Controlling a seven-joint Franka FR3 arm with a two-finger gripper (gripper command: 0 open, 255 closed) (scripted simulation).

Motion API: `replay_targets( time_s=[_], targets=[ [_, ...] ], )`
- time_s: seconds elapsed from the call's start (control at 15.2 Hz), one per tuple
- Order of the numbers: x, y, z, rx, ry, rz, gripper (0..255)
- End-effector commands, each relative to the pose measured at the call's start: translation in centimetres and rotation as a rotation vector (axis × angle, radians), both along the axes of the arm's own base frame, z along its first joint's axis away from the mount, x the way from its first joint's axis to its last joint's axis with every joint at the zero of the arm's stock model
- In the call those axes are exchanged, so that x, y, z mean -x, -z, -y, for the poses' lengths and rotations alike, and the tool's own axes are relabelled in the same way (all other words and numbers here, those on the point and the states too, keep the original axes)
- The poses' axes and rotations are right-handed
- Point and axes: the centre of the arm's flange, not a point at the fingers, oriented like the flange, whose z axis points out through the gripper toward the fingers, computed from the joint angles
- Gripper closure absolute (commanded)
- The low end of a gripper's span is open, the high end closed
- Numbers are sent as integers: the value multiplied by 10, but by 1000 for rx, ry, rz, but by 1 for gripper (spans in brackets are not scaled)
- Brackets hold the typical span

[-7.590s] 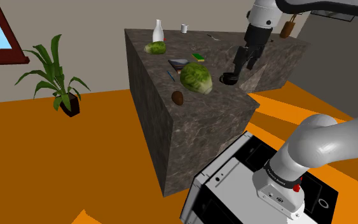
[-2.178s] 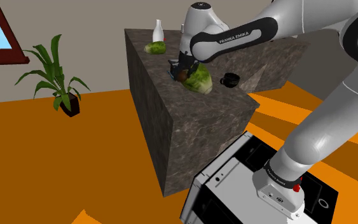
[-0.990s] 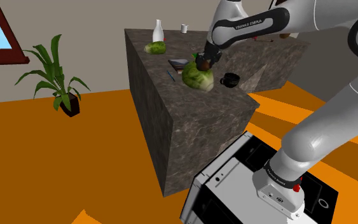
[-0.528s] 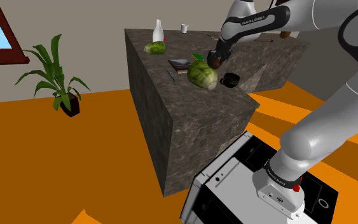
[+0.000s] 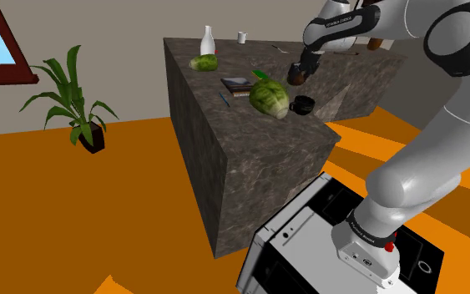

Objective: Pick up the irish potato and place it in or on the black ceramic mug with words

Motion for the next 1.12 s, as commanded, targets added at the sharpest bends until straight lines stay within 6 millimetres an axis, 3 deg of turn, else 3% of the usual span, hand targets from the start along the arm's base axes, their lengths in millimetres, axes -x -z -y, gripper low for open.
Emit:
replay_targets(
  time_s=[0.0, 0.4, 1.06],
  targets=[
    [1, 4, 27, 1, -2, 0, 255],
    [7, 4, 109, 1, -2, 0, 255],
    [7, 57, 109, 1, -2, 0, 255]
  ],
)
